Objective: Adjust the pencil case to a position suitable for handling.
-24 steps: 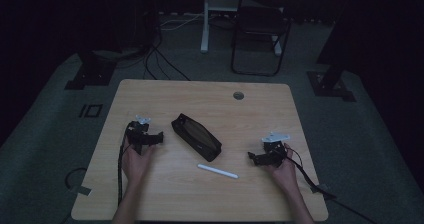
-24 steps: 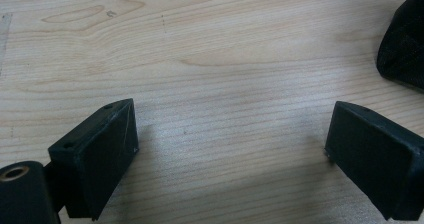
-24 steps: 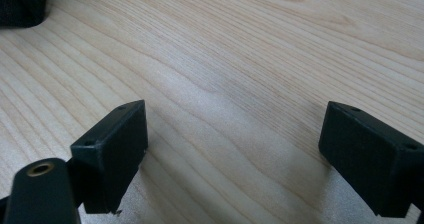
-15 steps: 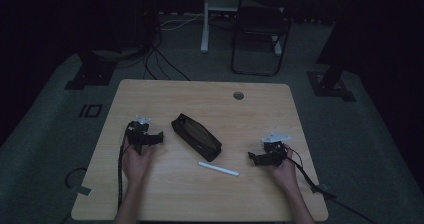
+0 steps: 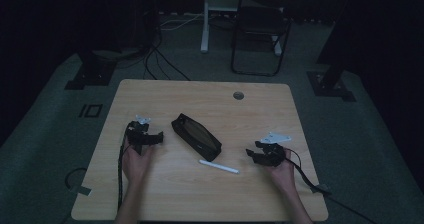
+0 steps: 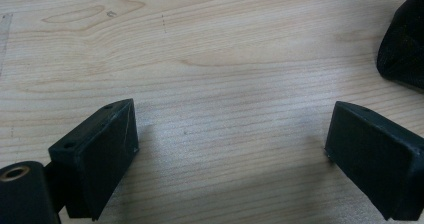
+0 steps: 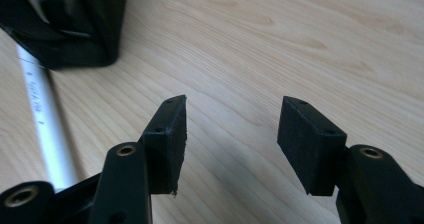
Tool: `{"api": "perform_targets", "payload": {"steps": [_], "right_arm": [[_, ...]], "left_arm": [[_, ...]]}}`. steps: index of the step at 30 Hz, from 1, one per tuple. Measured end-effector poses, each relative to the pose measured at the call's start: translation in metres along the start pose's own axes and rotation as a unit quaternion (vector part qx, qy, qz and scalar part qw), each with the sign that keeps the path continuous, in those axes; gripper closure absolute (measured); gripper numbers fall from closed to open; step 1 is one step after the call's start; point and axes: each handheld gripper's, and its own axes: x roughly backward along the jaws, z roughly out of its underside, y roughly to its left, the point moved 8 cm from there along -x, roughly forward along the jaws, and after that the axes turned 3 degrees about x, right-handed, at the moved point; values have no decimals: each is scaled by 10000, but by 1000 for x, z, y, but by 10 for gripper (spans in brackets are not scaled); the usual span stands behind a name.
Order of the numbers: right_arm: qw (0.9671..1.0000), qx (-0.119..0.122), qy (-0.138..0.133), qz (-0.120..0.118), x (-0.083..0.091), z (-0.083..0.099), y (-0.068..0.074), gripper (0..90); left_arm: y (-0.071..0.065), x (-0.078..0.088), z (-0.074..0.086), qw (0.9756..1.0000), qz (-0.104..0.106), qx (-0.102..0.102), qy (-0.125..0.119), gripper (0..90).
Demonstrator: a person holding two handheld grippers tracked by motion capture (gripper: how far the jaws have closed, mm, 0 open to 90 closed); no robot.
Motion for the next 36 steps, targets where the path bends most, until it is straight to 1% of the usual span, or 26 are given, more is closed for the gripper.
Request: {"api": "perform_targets", "payload": {"steps": [2, 6, 8, 12, 13, 14, 17, 20, 22, 25, 26, 27, 28, 30, 31, 33, 34, 36], "right_arm": [[10000, 69, -39, -25, 1, -4, 4, 452], [9999, 127, -70, -83, 2, -9, 11, 462], [9996, 221, -86, -124, 2, -15, 19, 471], [9992, 275, -193, -232, 3, -28, 31, 472], [9992, 275, -193, -232, 3, -28, 31, 472], [9988, 332, -234, -270, 3, -34, 37, 466], [9983, 343, -318, -343, 1, -45, 45, 466], [9976, 376, -377, -450, -4, -58, 52, 466], [9970, 456, -413, -477, -7, -67, 57, 466], [9963, 510, -460, -523, -14, -80, 64, 466], [9962, 523, -449, -529, -16, -84, 66, 466], [9962, 523, -449, -529, -16, -84, 66, 466], [9960, 521, -438, -571, -22, -90, 68, 466], [9960, 515, -416, -595, -25, -92, 70, 466], [9957, 501, -395, -675, -32, -94, 74, 465], [9957, 533, -334, -683, -38, -95, 77, 464], [9957, 533, -334, -683, -38, -95, 77, 464], [9953, 540, -282, -758, -45, -95, 80, 465]], "left_arm": [[0, 0, 0, 10000, -1, 1, 0, 71], [0, 0, 0, 10000, -3, 4, -1, 71], [0, 0, 0, 10000, -3, 5, -1, 70], [0, 0, 0, 10000, -5, 7, 0, 71], [0, 0, 0, 10000, -5, 6, 0, 71], [0, 0, 0, 10000, -5, 6, 0, 71], [0, 0, 0, 10000, -5, 6, 0, 71], [0, 0, 0, 10000, -5, 6, 0, 71], [0, 0, 0, 10000, -6, 7, -1, 71], [0, 0, 0, 10000, -11, 12, -2, 71], [0, 0, 0, 10000, -11, 12, -2, 71], [0, 0, 0, 10000, -12, 15, -4, 71], [0, 0, 0, 10000, -13, 17, -4, 71], [0, 0, 0, 10000, -18, 21, -4, 71], [0, 0, 0, 10000, -19, 23, -3, 71], [0, 0, 0, 10000, -29, 31, -3, 71], [0, 0, 0, 10000, -29, 31, -3, 71], [0, 0, 0, 10000, -32, 32, -4, 71]]}}
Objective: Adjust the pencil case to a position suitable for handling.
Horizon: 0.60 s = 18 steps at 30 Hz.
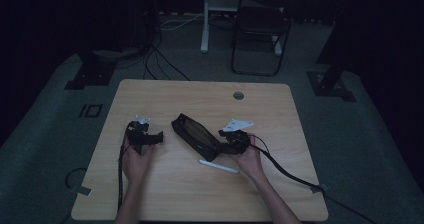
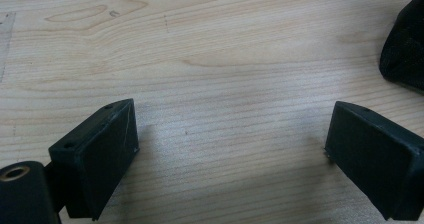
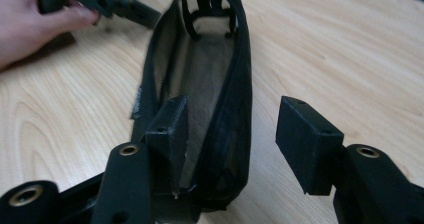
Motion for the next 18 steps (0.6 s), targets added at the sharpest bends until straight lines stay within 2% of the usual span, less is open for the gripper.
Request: {"api": "perform_targets", "payload": {"steps": [3, 5, 12, 16, 18], "right_arm": [[9998, 12, 157, 72, -4, 5, -3, 465], [9992, 142, 332, 160, -6, 10, -4, 467], [9984, 277, 442, 207, -2, 13, -5, 471], [9989, 127, 405, 195, 4, 19, -9, 486], [9996, 2, 248, 154, 11, 23, -12, 473]], "left_arm": [[0, 0, 0, 10000, -1, 0, 1, 71], [0, 0, 0, 10000, -6, -1, 2, 71], [0, 0, 0, 10000, -8, 3, 1, 71], [0, 0, 0, 10000, -9, 1, 6, 71], [0, 0, 0, 10000, -8, 5, 3, 71]]}}
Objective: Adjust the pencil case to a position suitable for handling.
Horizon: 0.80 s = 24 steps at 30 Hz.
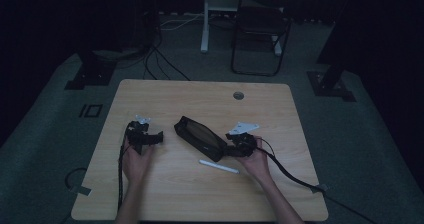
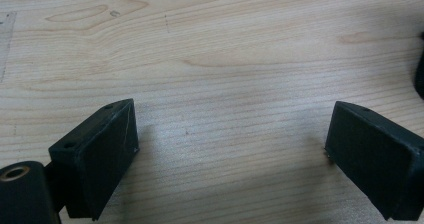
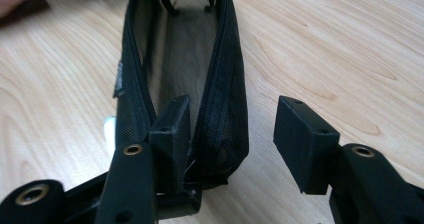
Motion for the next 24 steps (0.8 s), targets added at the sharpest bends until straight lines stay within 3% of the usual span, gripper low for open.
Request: {"api": "perform_targets", "payload": {"steps": [3, 8, 13, 16, 24], "right_arm": [[9995, -29, -299, -14, 13, -3, 0, 453], [9976, 154, -670, 1, 39, -11, 5, 452], [9975, 303, -622, -117, 53, -2, 12, 512], [9975, 442, -551, -88, 56, 5, 16, 487], [9983, 255, -423, -309, 58, 18, 22, 440]], "left_arm": [[0, 0, 0, 10000, 0, 0, -2, 71], [0, 0, 0, 10000, 0, -1, 0, 71], [0, 0, 0, 10000, -1, -2, 1, 71], [0, 0, 0, 10000, -3, -2, 5, 71], [0, 0, 0, 10000, -4, -1, 4, 71]]}}
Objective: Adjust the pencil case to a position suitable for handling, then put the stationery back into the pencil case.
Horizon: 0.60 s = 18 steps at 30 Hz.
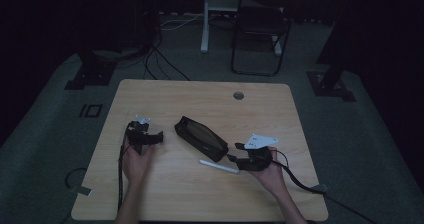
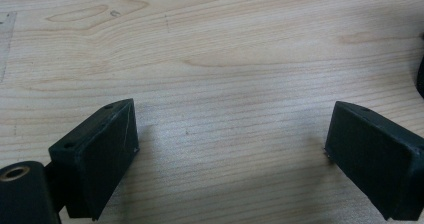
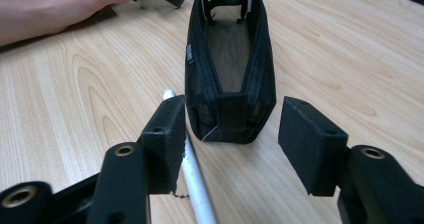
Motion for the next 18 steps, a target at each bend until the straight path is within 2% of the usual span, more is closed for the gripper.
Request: {"api": "perform_targets", "payload": {"steps": [2, 3, 6, 7, 10, 11, 12, 13, 14, 18], "right_arm": [[10000, -20, 5, 13, 0, 2, -1, 422], [9999, -74, 39, 69, -1, 5, -2, 375], [9998, -32, 105, 156, -3, 7, -2, 355], [9997, 2, 109, 231, -5, 9, 0, 368], [9998, 70, 102, 185, -7, 9, 2, 374], [9996, 121, 102, 242, -7, 10, 3, 388], [9988, 279, 134, 390, -8, 11, 3, 435], [9988, 279, 134, 390, -8, 11, 3, 435], [9993, 222, 181, 255, -9, 13, 5, 438], [9991, 238, 271, 206, -12, 16, 8, 435]], "left_arm": [[0, 0, 0, 10000, 1, 0, -2, 71], [0, 0, 0, 10000, 0, 0, -1, 71], [0, 0, 0, 10000, 0, 0, -1, 71], [0, 0, 0, 10000, 0, -1, -1, 71], [0, 0, 0, 10000, 0, 0, -2, 71], [0, 0, 0, 10000, 0, 0, 1, 71], [0, 0, 0, 10000, 0, -1, 0, 71], [0, 0, 0, 10000, 0, 0, 0, 71], [0, 0, 0, 10000, 0, -1, 0, 71], [0, 0, 0, 10000, 0, -1, 0, 71]]}}
